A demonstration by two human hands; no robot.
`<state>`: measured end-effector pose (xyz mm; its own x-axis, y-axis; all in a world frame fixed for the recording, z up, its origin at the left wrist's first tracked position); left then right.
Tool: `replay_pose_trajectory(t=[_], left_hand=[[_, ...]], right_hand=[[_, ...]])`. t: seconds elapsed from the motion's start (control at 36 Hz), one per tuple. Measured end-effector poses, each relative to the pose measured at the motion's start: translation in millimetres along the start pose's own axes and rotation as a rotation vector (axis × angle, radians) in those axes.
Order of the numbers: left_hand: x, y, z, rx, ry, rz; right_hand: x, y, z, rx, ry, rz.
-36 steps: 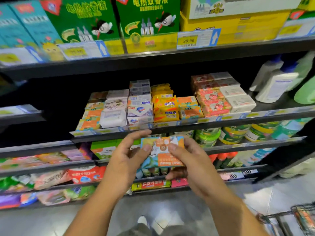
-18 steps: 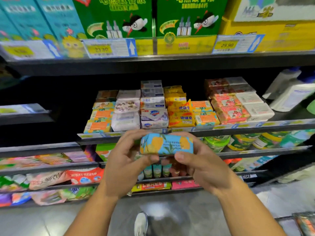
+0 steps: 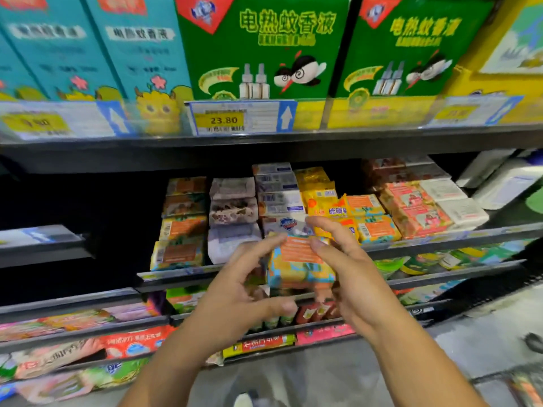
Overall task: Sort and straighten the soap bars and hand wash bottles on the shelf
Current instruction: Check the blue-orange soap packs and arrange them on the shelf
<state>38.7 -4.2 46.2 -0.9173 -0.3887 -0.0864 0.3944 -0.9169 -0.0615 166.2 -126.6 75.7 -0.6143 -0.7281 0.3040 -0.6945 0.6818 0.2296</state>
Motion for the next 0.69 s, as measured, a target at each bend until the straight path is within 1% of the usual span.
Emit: replay_pose_trajectory(t=[0.06,0.11,0.17,0.19,0.22,0.25,0.28,0.31,0.33,0.39,0.44,0.5,0.56,0.58,0.61,0.64,0.69], left_hand=[[-6,-12,-1,-0.177,0.081,-0.004],[-13,-21,5,-0.334,0.236,0.040],[-18,-30,6,-0.379,0.329,0.097],[-19,-34,6,-0.364,0.348,0.127],[-19,-37,4,-0.298,0.331,0.154],[-20,-38,3,-0.164,0.275,0.172],[-20,-37,3,0.017,0.204,0.174],[-20,-37,2,0.150,0.151,0.192],[-20,-36,2,0.209,0.128,0.225],[-23,-36,-1,0.175,0.144,0.299],[-26,-35,-4,0.160,0.199,0.309],[-28,-34,-6,0.215,0.228,0.245],[-26,-33,-6,0.262,0.212,0.125],[-24,-33,-6,0.237,0.207,0.070],[-23,-35,-6,0.157,0.208,0.041],[-22,-38,-6,0.016,0.221,0.052],[-23,-45,-6,-0.279,0.266,0.159]], right_hand=[[-6,2,3,-0.063,0.058,-0.032],[-11,7,7,-0.146,0.107,-0.108],[-13,13,9,-0.263,0.117,-0.205],[-14,14,10,-0.304,0.111,-0.250],[-15,16,11,-0.317,0.095,-0.282],[-16,17,12,-0.291,0.068,-0.303],[-17,20,13,-0.225,0.045,-0.297],[-18,22,13,-0.139,0.022,-0.269],[-18,25,12,-0.069,0.002,-0.231],[-18,29,8,-0.038,-0.019,-0.146],[-18,29,4,-0.069,-0.016,-0.053],[-19,27,-1,-0.044,-0.038,-0.005],[-20,24,-5,-0.021,-0.047,-0.003],[-22,23,-6,-0.026,-0.037,-0.020],[-23,22,-7,-0.035,-0.019,-0.042],[-25,22,-8,-0.056,0.001,-0.086],[-29,25,-7,-0.151,0.056,-0.227]])
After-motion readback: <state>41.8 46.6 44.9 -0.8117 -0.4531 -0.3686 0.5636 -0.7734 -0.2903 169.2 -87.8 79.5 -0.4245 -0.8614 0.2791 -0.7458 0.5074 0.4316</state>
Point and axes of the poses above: each hand's wrist, its own x-axis away from the middle knuckle, its own y-axis out of the palm, z = x × y, the point moved 3 cm from there along -x, towards the middle knuckle, and after that the axes turned 3 degrees about y, right-handed, at the moved point
